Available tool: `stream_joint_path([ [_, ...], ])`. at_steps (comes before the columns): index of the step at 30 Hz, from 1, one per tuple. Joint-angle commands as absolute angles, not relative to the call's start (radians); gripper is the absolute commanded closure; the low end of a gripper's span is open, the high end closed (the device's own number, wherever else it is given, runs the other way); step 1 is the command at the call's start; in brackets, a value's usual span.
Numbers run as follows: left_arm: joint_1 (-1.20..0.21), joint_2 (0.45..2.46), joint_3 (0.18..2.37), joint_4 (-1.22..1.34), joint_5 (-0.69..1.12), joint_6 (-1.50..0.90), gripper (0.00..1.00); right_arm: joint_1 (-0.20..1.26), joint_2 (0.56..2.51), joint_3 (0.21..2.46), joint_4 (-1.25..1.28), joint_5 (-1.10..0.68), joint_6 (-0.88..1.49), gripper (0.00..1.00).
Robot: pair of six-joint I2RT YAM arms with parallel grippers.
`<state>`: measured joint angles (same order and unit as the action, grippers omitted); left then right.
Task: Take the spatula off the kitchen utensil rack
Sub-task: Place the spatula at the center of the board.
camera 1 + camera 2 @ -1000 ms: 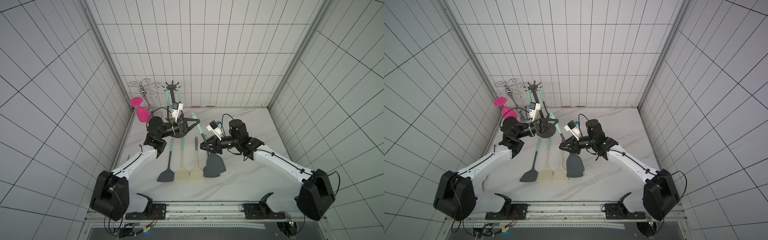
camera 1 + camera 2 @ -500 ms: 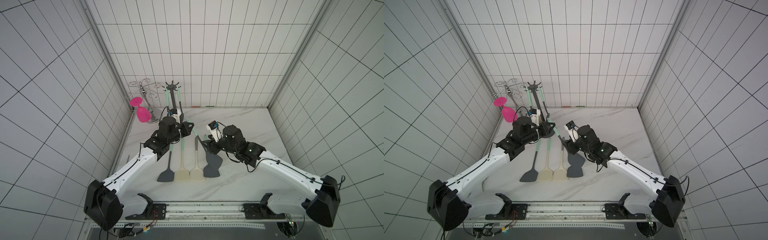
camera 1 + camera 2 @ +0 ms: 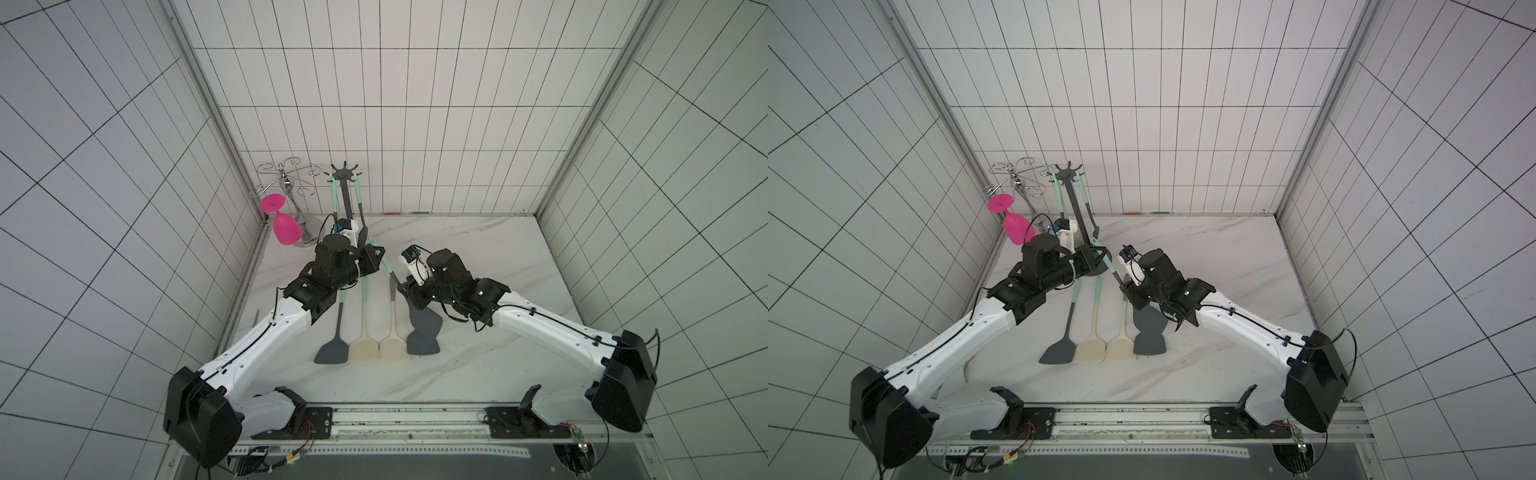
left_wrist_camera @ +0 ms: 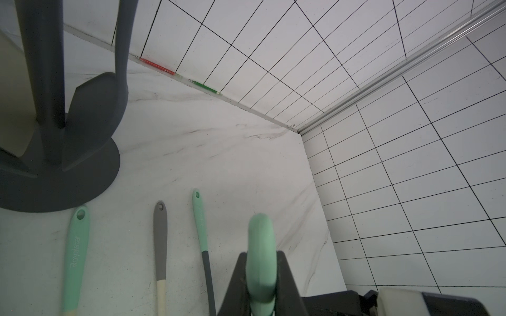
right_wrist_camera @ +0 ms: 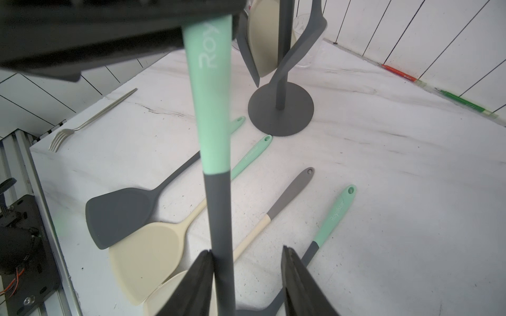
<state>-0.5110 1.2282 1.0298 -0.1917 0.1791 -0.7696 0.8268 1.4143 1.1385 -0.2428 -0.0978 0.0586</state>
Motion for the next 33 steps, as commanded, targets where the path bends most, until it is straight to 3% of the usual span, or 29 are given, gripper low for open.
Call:
stream_joint_path([
  [1,-0.515,1.210,1.025,-0.169,0.199,-0.776,1.00,0.836,1.444,1.178,-0.253,-0.172,0.053,0.56],
  [3,-0.516,1.206,1.023,-0.169,0.205,-0.778,1.00,0.835,1.454,1.180,-0.255,-0.178,0.059,0.64],
  [7,-0.514,1.191,1.016,-0.173,0.204,-0.769,1.00,0.835,1.450,1.180,-0.262,-0.143,0.063,1.00],
  [12,-0.512,1.169,0.998,-0.174,0.194,-0.741,0.99,0.827,1.414,1.166,-0.272,-0.071,0.073,1.00],
  [15,-0.510,1.153,0.988,-0.184,0.159,-0.708,0.71,0.790,1.381,1.146,-0.287,-0.051,0.103,1.00],
  [17,-0.502,1.134,0.989,-0.216,0.123,-0.683,0.62,0.749,1.354,1.127,-0.305,-0.033,0.127,1.00],
  [27,-0.427,1.068,0.951,-0.284,0.061,-0.647,0.57,0.523,1.383,1.087,-0.507,0.175,0.346,1.00],
  [33,-0.411,1.082,0.927,-0.284,0.081,-0.654,0.57,0.495,1.498,1.055,-0.543,0.138,0.481,1.00],
])
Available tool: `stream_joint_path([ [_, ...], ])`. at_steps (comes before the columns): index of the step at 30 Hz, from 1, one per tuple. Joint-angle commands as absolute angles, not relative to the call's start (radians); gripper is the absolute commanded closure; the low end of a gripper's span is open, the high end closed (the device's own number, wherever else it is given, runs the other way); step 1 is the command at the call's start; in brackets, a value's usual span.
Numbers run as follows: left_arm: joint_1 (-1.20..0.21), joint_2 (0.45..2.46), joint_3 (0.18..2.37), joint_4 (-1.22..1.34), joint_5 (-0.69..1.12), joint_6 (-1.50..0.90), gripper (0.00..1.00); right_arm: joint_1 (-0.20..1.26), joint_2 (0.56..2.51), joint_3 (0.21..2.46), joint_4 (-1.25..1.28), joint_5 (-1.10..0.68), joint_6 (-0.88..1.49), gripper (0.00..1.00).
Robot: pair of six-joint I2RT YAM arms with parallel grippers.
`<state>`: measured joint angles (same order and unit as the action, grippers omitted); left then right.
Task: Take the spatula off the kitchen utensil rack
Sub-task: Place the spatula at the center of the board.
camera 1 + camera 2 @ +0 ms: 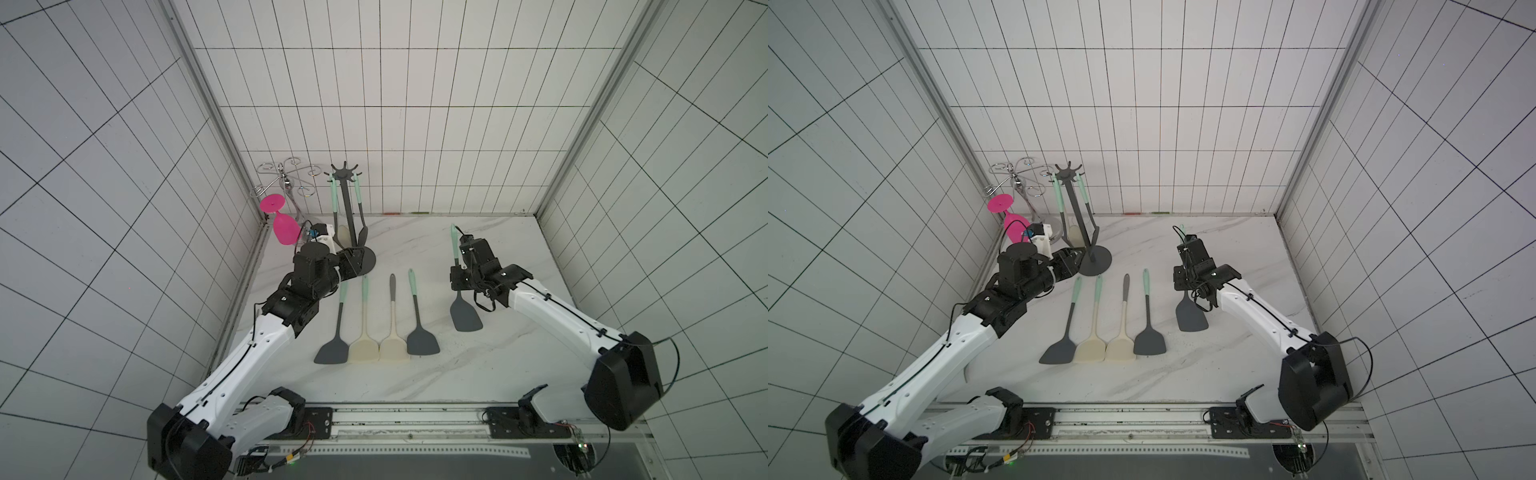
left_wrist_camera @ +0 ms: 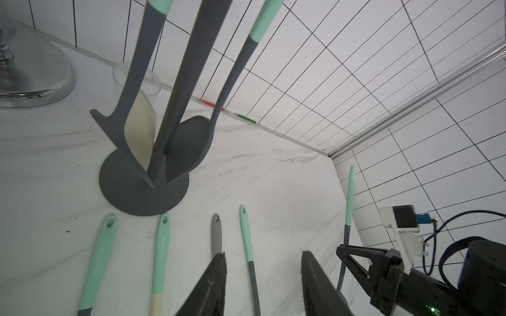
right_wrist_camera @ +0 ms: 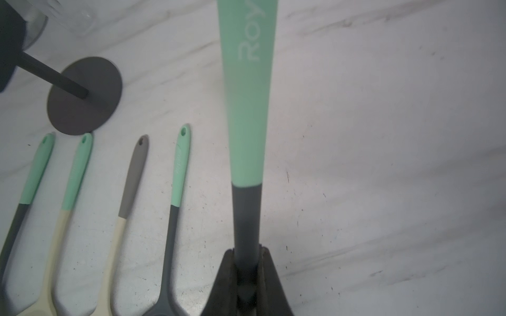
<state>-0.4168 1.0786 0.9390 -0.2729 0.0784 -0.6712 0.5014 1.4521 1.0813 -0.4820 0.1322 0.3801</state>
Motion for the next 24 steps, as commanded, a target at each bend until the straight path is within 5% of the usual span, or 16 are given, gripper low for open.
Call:
stream_joint_path([
  [1,-0.410,1.087,0.924,-0.285,0.084,-0.655,0.57,0.495,1.522,1.056,-0.545,0.124,0.499,1.00],
  [24,-0.357,1.124,0.869,-0.255,0.129,-0.664,0.57,0.574,1.738,1.008,-0.573,0.094,0.562,1.00],
])
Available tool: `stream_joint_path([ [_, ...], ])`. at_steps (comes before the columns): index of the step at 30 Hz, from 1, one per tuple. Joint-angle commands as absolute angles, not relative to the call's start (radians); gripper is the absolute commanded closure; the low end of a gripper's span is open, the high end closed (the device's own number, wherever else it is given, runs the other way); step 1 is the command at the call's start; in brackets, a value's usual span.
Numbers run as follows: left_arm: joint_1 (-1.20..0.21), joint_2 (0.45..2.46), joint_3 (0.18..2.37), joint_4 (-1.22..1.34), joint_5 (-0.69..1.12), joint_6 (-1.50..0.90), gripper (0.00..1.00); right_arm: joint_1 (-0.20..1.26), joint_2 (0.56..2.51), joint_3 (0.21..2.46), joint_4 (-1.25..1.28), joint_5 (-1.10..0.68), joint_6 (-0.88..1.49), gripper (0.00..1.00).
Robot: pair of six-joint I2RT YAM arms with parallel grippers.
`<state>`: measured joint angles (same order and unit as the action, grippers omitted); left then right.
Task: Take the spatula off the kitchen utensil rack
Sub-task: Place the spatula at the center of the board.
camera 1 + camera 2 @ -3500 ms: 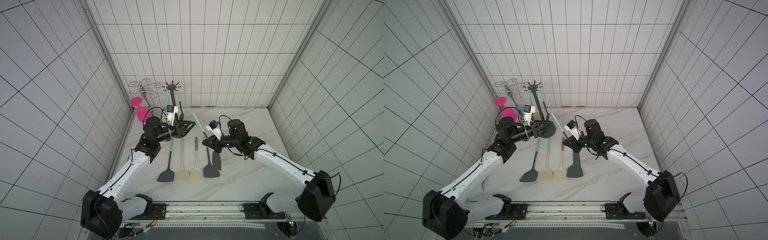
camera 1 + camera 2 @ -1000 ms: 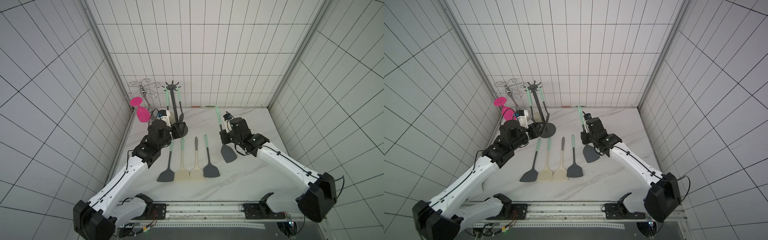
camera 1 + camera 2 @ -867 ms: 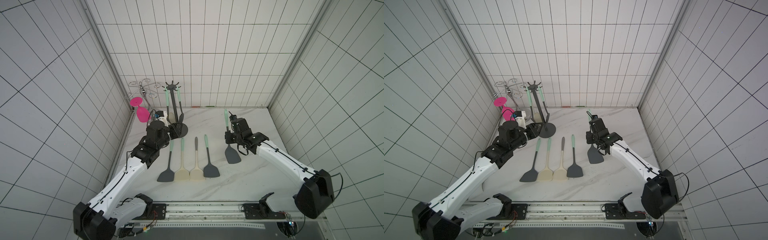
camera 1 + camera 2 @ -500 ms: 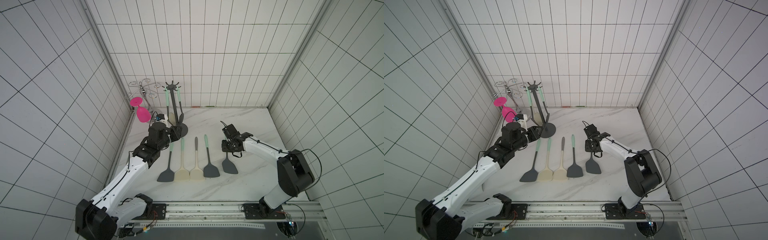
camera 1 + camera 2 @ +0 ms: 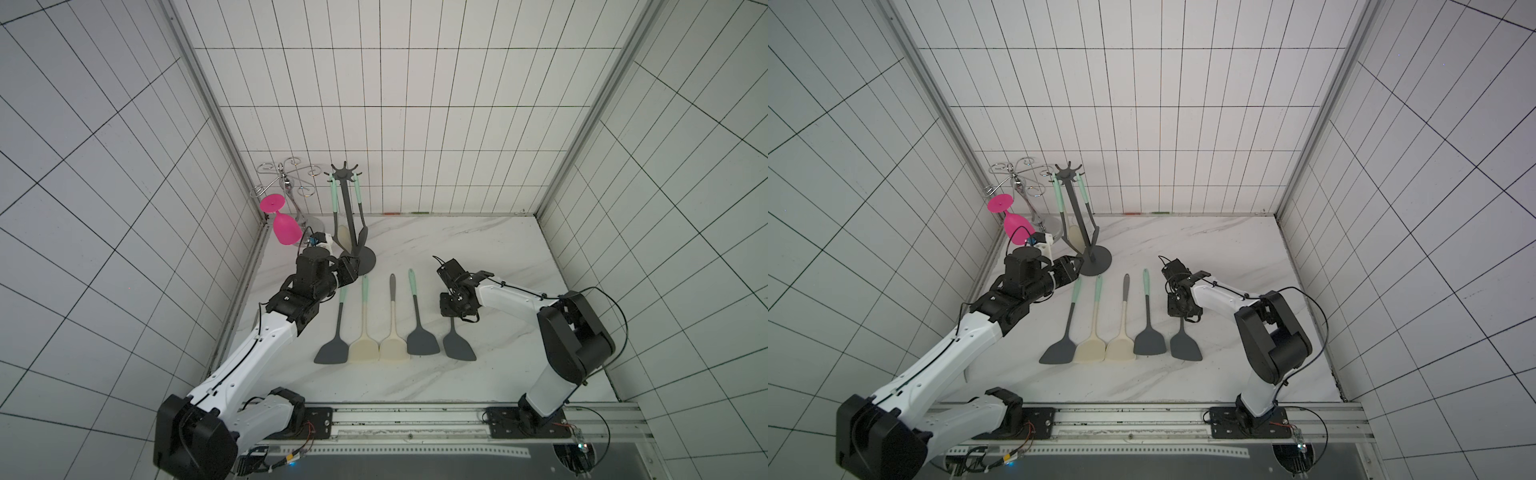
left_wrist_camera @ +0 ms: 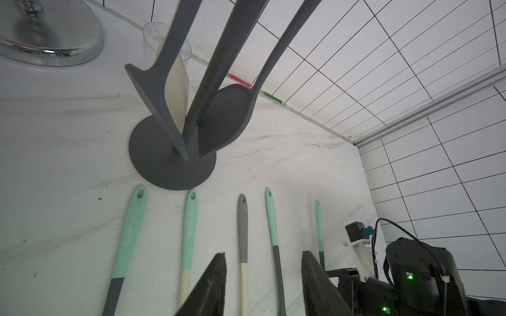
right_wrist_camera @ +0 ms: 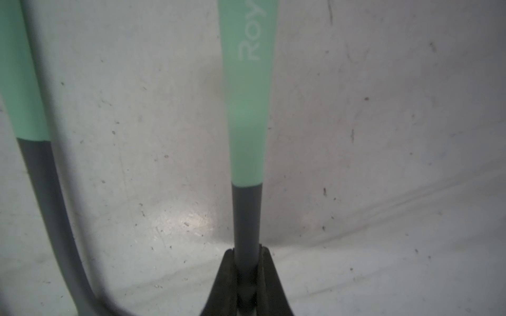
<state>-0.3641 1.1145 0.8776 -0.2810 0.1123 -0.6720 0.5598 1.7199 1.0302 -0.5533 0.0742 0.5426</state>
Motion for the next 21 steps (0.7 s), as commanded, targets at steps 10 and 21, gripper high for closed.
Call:
stream_joint_path([
  [10,-0.337,1.112,0.860,-0.268,0.129,-0.653,0.57,0.574,1.763,1.041,-0.559,0.090,0.573,0.93],
  [21,-0.321,1.127,0.869,-0.264,0.142,-0.653,0.57,0.575,1.713,1.063,-0.560,0.080,0.568,0.66],
])
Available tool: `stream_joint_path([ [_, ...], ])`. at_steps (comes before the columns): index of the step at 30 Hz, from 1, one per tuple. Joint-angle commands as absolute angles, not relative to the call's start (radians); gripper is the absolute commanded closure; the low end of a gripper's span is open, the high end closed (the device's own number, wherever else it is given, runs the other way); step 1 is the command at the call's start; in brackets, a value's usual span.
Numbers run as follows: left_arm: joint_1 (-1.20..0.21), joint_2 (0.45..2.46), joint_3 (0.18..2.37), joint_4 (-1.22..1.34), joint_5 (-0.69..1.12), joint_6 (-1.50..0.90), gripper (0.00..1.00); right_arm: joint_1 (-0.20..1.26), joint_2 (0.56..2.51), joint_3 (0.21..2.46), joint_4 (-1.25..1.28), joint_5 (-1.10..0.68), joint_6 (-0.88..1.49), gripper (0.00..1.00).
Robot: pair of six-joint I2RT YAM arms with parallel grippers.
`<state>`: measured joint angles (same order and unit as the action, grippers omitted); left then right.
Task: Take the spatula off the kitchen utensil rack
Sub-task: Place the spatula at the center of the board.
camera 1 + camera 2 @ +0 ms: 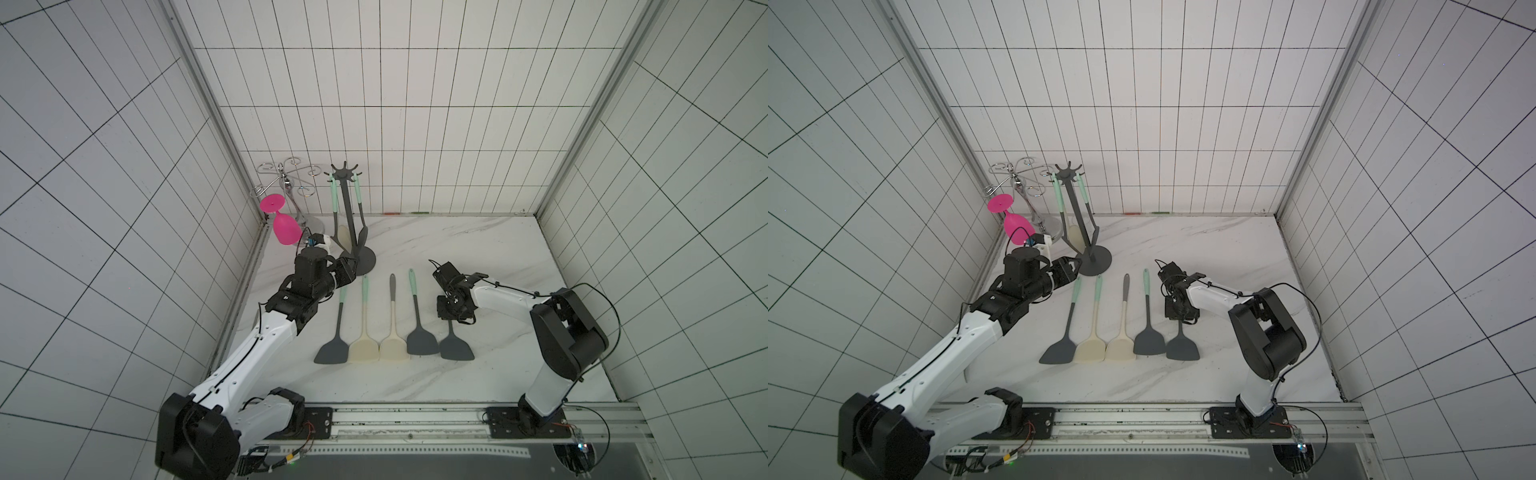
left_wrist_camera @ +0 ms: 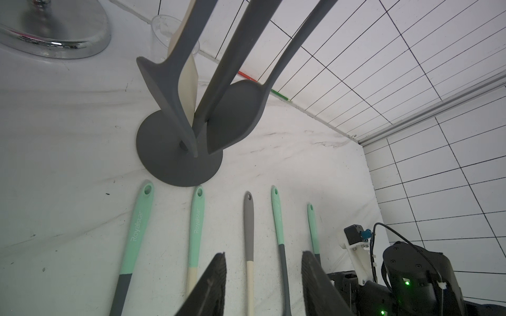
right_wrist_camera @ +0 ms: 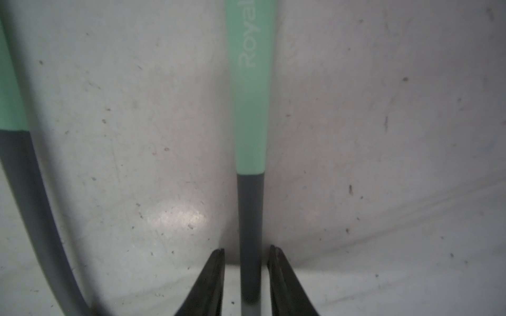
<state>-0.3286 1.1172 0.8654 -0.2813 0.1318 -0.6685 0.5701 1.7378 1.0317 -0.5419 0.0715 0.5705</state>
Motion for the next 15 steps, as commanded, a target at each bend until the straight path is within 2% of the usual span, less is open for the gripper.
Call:
stream_joint_path([
  [1,-0.320,1.129,0.870,-0.264,0.143,-0.655,0.57,0.575,1.704,1.069,-0.565,0.083,0.564,0.65],
  [10,-0.285,1.151,0.977,-0.321,0.124,-0.588,0.57,0.577,1.559,1.153,-0.609,0.115,0.503,0.63],
  [15,-0.163,1.185,1.057,-0.319,0.132,-0.535,0.54,0.598,1.493,1.238,-0.573,0.125,0.440,0.63],
])
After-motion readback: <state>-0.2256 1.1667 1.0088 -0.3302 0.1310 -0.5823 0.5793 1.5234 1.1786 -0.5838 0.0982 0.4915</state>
